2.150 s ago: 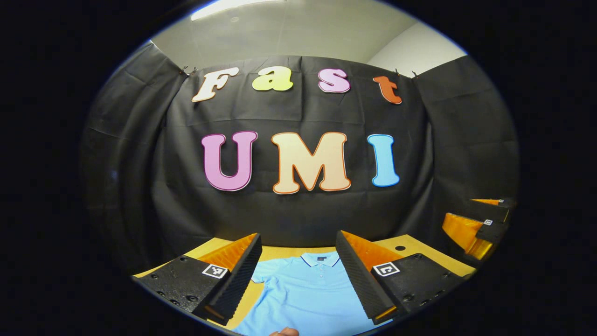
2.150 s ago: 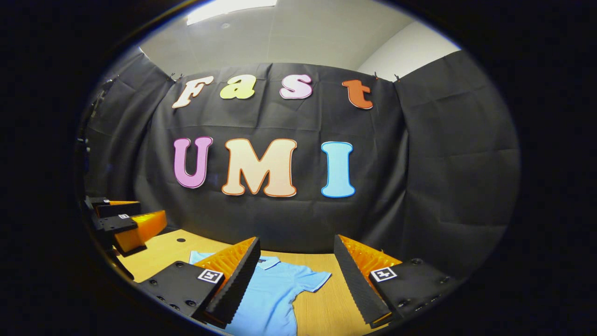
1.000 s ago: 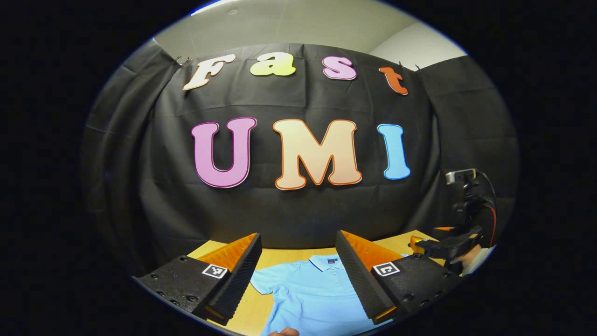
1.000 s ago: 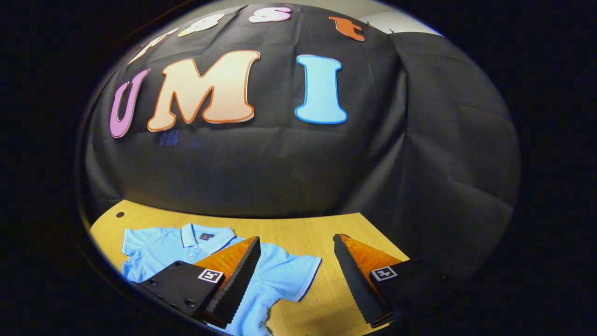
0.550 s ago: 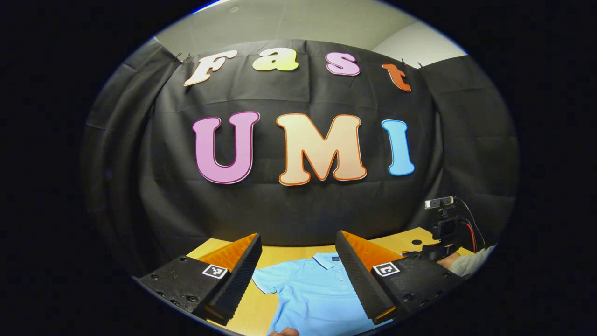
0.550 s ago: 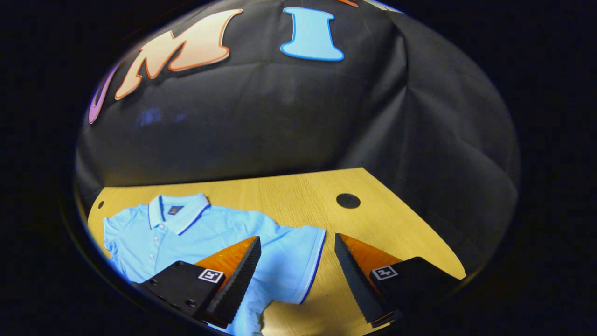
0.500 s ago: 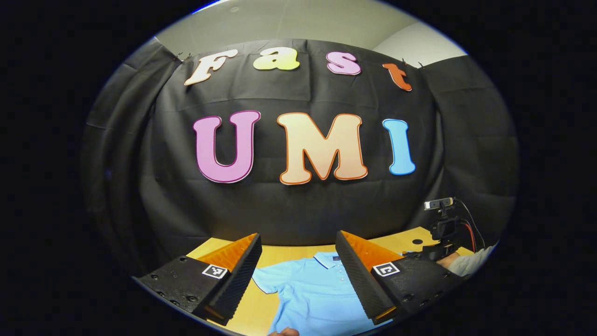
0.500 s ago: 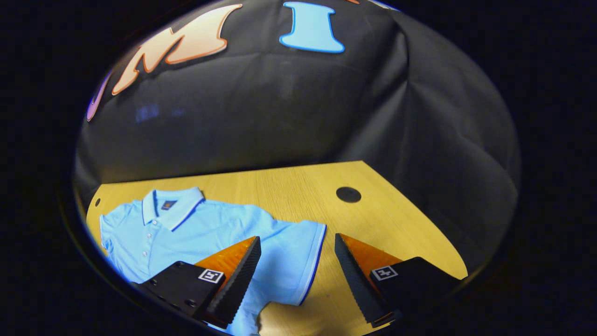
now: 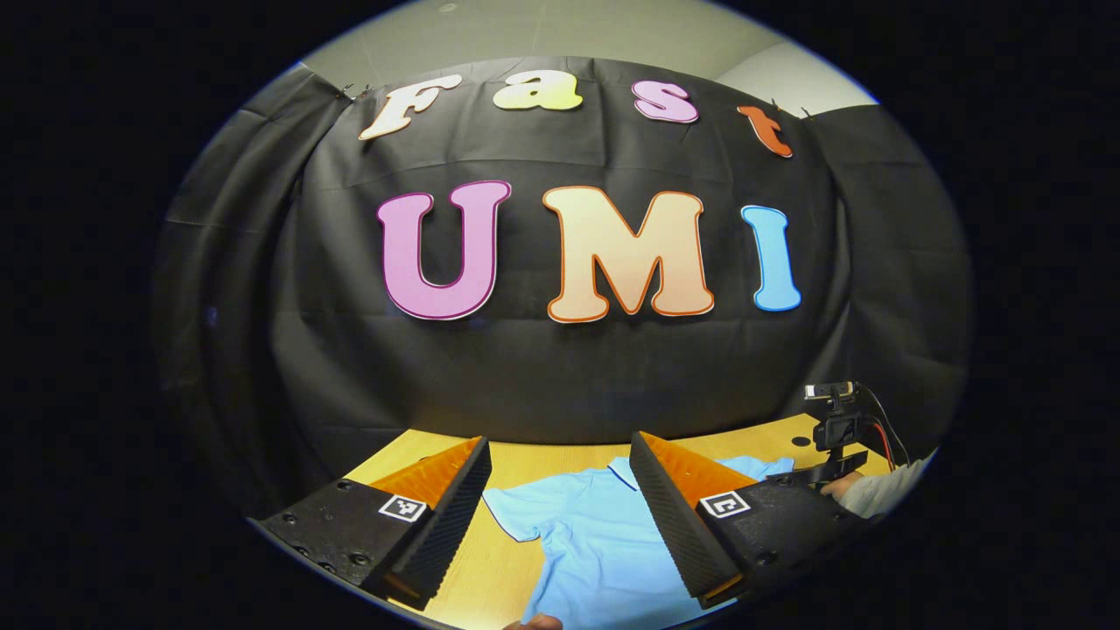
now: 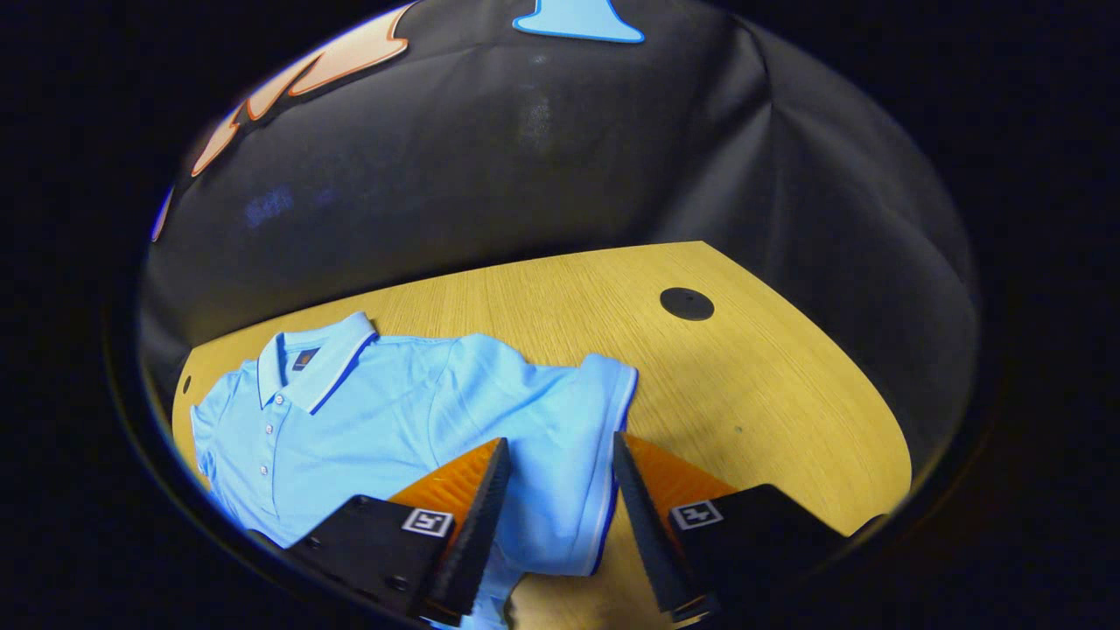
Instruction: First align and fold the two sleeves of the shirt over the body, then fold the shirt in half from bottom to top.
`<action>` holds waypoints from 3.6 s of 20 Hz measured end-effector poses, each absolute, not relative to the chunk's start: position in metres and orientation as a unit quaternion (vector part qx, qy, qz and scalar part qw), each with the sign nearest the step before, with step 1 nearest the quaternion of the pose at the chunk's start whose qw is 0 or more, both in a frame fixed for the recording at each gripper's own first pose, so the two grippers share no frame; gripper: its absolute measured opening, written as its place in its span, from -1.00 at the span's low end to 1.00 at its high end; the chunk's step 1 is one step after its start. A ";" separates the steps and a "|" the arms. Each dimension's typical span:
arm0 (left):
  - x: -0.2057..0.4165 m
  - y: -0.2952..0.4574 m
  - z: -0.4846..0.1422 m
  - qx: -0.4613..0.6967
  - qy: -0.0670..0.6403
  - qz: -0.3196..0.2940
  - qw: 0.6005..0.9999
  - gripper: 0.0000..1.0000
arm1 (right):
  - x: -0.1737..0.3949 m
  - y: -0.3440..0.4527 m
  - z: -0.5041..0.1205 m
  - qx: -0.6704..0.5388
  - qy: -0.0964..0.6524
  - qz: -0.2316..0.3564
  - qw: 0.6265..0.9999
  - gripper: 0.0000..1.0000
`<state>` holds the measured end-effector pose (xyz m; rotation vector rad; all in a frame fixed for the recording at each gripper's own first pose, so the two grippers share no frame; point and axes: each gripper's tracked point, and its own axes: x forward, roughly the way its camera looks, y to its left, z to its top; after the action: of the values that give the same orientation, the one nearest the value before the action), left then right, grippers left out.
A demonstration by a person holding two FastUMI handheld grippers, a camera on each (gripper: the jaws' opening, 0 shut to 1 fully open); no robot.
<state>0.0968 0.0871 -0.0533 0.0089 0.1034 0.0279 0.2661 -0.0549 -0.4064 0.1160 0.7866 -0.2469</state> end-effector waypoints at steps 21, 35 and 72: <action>0.107 0.125 -0.097 -0.018 0.098 0.046 0.994 0.94 | 0.277 0.112 -0.391 0.166 0.354 0.004 0.921 -0.96; 0.193 0.141 -0.190 -0.056 0.153 0.060 0.985 0.94 | 0.212 0.089 -0.269 0.078 0.273 0.061 0.957 0.95; 0.273 0.113 -0.318 -0.044 0.305 0.031 0.951 -1.00 | 0.089 -0.003 -0.278 0.059 0.322 -0.015 0.945 0.94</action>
<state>0.2733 0.1132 -0.3182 -0.0901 0.6204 0.0621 0.0886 -0.0034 -0.2780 0.1202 0.6555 -0.0310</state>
